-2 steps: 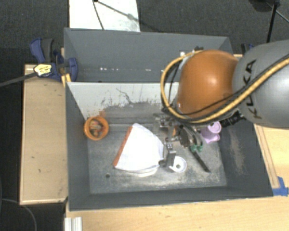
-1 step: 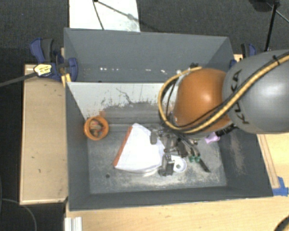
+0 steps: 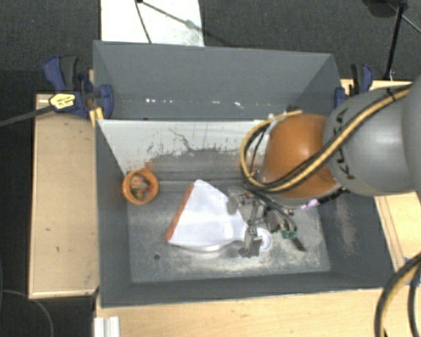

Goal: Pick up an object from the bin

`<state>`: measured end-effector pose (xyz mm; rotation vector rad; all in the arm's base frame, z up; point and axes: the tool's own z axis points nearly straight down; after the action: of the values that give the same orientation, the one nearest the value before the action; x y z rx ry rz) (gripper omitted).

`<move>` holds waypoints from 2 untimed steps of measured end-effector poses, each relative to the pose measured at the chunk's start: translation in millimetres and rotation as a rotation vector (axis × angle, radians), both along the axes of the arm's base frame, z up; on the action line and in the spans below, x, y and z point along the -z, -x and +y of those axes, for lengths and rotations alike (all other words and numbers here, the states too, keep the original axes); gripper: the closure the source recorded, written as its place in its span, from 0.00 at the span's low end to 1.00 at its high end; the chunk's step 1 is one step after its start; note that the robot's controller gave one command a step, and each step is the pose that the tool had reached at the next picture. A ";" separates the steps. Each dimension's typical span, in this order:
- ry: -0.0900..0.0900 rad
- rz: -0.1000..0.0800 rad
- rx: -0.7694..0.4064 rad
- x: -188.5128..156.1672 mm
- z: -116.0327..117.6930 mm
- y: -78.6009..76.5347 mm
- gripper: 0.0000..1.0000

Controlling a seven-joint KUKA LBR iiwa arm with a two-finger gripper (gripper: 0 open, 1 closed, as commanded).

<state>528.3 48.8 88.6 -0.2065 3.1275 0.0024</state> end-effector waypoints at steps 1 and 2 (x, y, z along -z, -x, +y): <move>0.002 0.010 0.070 16.7 -13.0 7.6 1.00; 0.002 0.010 0.072 16.8 -12.9 7.7 1.00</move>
Offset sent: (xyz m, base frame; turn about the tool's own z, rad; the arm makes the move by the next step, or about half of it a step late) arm 0.0000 0.0000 0.0000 0.0000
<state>520.6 35.9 71.9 -0.0941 3.1432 -0.0004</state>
